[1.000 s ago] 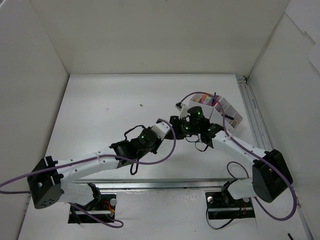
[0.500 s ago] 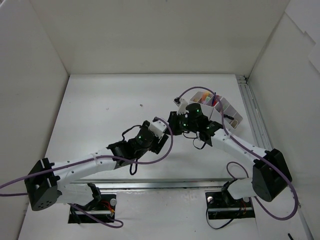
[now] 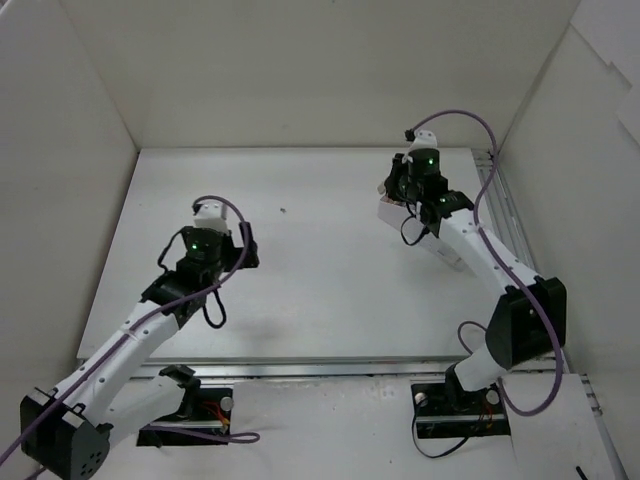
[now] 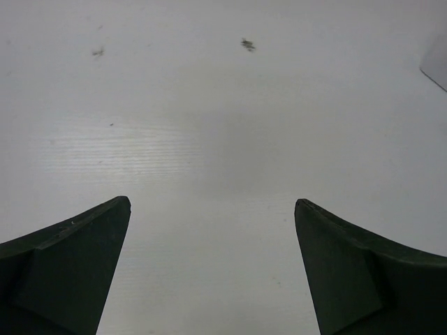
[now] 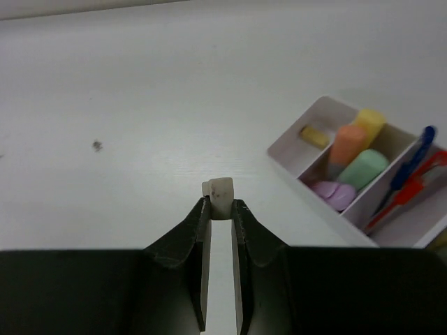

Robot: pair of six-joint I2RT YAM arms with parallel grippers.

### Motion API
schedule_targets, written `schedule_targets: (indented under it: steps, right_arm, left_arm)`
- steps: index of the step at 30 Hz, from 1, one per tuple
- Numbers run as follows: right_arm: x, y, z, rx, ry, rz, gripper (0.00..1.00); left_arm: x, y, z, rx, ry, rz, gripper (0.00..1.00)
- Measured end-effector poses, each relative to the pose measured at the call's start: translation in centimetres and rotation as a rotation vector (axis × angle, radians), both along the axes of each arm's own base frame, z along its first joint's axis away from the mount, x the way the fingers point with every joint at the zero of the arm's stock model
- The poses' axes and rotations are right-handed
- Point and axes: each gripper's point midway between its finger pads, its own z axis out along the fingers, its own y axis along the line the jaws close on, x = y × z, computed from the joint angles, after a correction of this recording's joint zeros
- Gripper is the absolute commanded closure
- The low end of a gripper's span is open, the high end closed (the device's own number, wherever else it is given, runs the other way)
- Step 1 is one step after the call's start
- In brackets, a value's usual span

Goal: Sort the stationery into containers
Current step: Place the stationery in the storage box, then reset both arms

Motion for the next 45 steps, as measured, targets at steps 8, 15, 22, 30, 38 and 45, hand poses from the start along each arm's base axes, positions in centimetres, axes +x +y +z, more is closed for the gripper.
schedule_targets:
  steps: [8, 15, 22, 30, 38, 45]
  right_arm:
    - [9.4, -4.1, -1.1, -0.285, -0.009, -0.167, 1.0]
    - [10.9, -5.9, -7.3, -0.45, 0.13, -0.213, 0.98]
    - [10.2, -6.2, -8.8, -0.482, 0.182, -0.201, 0.56]
    - [8.7, -5.5, -4.9, -0.44, 0.13, -0.142, 0.37]
    - [-0.4, -7.9, 6.4, -0.267, -0.107, -0.23, 0.02]
    - [-10.3, -10.1, 2.8, -0.147, -0.113, -0.261, 0.02]
  left_arm:
    - [-0.2, 6.6, -1.4, -0.093, 0.119, 0.196, 0.01]
    - [-0.4, 7.2, -2.9, -0.12, 0.195, 0.182, 0.01]
    - [-0.4, 6.8, -3.8, -0.135, 0.238, 0.153, 0.0]
    - [-0.6, 6.7, -4.0, -0.14, 0.251, 0.132, 0.01]
    - [-1.7, 7.6, -1.3, -0.155, 0.164, 0.16, 0.0]
    - [-3.4, 9.4, 2.0, -0.19, 0.012, 0.248, 0.01]
